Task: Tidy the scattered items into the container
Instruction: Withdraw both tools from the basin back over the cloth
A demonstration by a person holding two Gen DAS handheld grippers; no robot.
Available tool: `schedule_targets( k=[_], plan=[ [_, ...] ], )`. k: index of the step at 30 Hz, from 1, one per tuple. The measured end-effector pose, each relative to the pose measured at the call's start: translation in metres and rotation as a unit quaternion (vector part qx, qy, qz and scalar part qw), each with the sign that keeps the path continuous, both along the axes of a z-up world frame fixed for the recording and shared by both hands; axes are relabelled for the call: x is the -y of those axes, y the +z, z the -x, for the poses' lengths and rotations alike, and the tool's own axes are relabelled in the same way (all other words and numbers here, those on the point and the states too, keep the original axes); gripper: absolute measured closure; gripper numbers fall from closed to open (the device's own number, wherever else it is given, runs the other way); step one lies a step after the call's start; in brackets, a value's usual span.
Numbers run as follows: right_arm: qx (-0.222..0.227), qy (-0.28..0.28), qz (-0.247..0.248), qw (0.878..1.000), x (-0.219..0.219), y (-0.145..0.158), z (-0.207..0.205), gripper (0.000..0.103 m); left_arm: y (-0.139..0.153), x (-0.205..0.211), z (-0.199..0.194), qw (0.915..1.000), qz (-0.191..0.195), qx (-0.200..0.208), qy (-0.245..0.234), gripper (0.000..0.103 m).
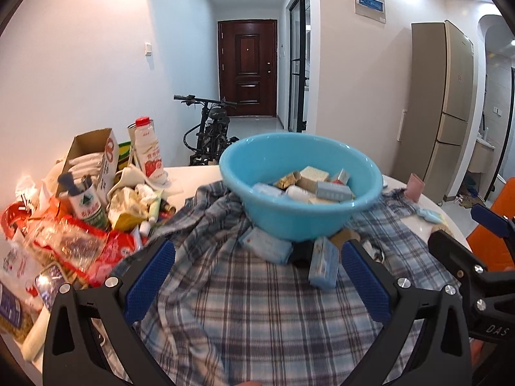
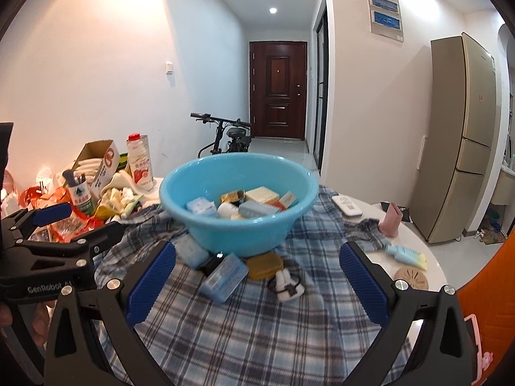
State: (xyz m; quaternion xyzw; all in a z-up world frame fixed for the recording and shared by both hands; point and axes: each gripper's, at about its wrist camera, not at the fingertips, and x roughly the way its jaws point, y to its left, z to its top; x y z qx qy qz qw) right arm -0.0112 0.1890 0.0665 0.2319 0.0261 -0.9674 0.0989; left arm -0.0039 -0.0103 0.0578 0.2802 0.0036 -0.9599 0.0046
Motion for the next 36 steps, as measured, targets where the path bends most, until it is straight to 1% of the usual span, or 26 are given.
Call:
schedule_targets(
  k=[7,15,36],
  plan=[
    [0.022,-0.007,-0.001,1.0,0.003,-0.026,-0.018,0.0,-0.027,0.003,-0.02,0.9998,-0.004,0.02,-0.003,0.0],
    [0.041,-0.014,-0.008,0.999,0.0,-0.047,-0.021,0.0,-0.047,0.003,-0.024,0.9993,-0.011,0.035,-0.006,0.0],
    [0.05,-0.003,-0.011,0.999,0.009,-0.052,-0.013,0.0,-0.045,0.014,-0.023,0.9991,-0.017,0.038,0.006,0.001]
  ],
)
